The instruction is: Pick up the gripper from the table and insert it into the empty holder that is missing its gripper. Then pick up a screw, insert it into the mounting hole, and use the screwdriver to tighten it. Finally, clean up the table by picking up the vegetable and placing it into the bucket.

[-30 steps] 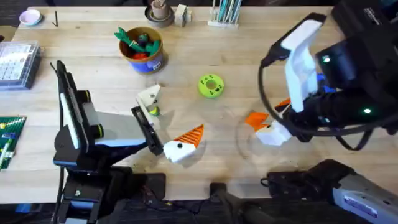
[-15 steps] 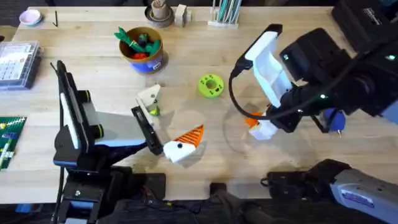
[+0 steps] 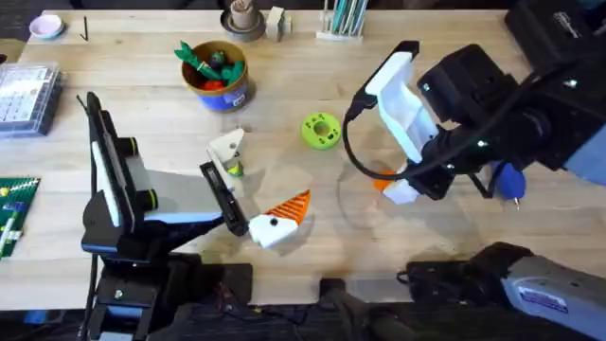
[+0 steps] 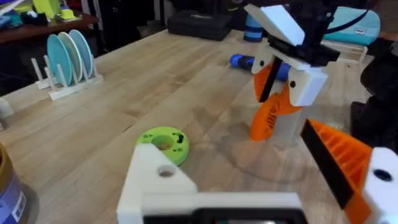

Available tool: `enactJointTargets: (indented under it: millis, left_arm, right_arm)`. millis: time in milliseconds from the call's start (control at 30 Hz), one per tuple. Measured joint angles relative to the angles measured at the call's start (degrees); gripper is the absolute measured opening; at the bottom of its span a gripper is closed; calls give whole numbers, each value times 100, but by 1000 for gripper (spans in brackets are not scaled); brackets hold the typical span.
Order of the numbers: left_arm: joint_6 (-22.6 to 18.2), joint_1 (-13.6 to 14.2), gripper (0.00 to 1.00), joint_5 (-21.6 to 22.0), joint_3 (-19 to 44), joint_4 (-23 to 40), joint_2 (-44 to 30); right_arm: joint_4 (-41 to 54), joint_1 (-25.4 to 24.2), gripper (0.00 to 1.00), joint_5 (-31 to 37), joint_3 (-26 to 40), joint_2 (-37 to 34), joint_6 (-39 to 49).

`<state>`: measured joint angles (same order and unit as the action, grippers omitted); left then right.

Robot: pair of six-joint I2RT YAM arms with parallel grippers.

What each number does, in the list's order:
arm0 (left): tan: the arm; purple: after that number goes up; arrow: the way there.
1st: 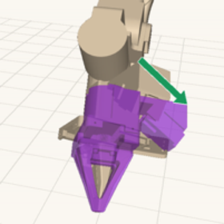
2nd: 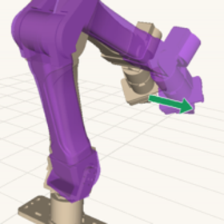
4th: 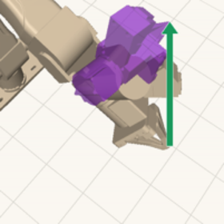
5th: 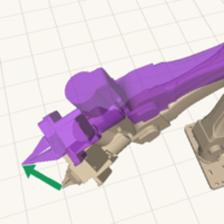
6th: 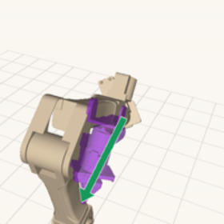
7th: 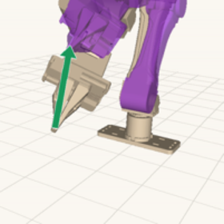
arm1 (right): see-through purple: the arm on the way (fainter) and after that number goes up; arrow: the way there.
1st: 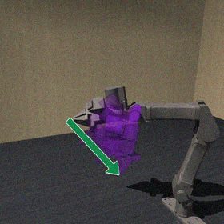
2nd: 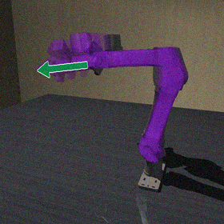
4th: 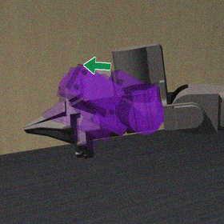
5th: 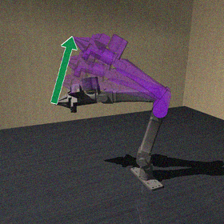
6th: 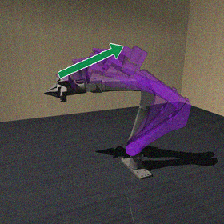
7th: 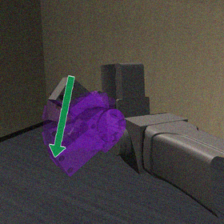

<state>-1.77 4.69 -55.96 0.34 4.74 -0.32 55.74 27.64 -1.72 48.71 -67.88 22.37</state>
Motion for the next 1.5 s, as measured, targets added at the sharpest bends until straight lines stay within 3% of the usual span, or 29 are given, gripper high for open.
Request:
enactJointTargets:
  millis: [67,167,233,433,633,800,1067,1500]
  left_arm:
    - [0,0,993,1,0,1,0]
    - [1,0,993,0,0,-1,0]
    - [2,0,993,0,0,0,0]
    - [2,0,993,0,0,0,1]
    - [2,0,992,0,0,2,0]
    - [1,0,993,0,0,-1,2]
    - [-1,0,993,0,0,-1,1]
    - [44,0,993,0,0,-1,0]
  right_arm:
    - [4,0,389,1,0,0,2]
    - [-7,0,94,2,0,0,14]
    - [-41,0,15,2,0,0,13]
    - [-25,0,12,3,83,7,12]
    - [-56,0,9,-8,651,328,-326]
    - [-854,0,9,-474,964,837,-969]
    - [-2286,0,9,-1903,592,862,-2510]
    - [-3446,0,9,-5236,389,-893,-3775]
